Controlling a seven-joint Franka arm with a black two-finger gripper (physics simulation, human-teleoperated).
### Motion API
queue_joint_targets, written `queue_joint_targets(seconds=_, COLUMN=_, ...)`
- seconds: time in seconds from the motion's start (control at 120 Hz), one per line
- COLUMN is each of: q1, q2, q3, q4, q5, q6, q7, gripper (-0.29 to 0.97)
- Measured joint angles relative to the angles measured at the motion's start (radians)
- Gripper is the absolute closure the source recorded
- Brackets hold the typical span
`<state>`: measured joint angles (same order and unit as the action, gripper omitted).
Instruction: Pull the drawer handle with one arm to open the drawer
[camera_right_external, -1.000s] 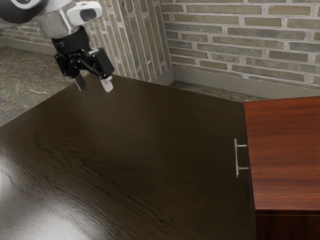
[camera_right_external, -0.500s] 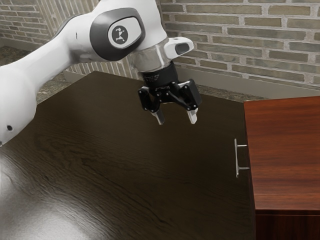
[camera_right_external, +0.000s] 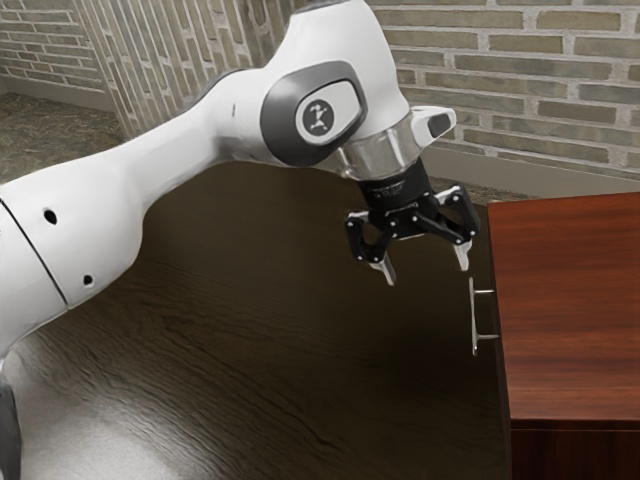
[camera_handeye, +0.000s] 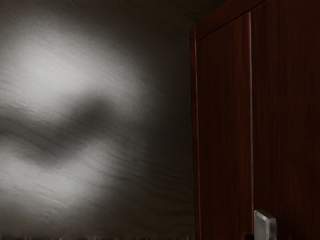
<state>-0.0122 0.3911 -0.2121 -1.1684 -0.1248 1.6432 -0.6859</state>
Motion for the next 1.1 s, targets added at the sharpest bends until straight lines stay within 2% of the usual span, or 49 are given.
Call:
queue_joint_targets(seconds=0.275, q1=-0.032, q2=-0.005, q3=-0.001, q4=-0.030, q5=0.001, q6=0.019, q7=-0.112, gripper=0.00)
queue_joint_targets(seconds=0.458, q1=-0.031, q2=-0.063, q3=0.005, q4=-0.111, q5=0.004, q6=0.025, q7=-0.159, gripper=0.00)
queue_joint_targets(seconds=0.95, q1=-0.040, q2=-0.171, q3=-0.004, q4=-0.284, q5=-0.005, q6=0.132, q7=-0.218, gripper=0.00)
queue_joint_targets(seconds=1.1, q1=-0.040, q2=-0.185, q3=-0.004, q4=-0.294, q5=-0.016, q6=0.158, q7=-0.225, gripper=0.05)
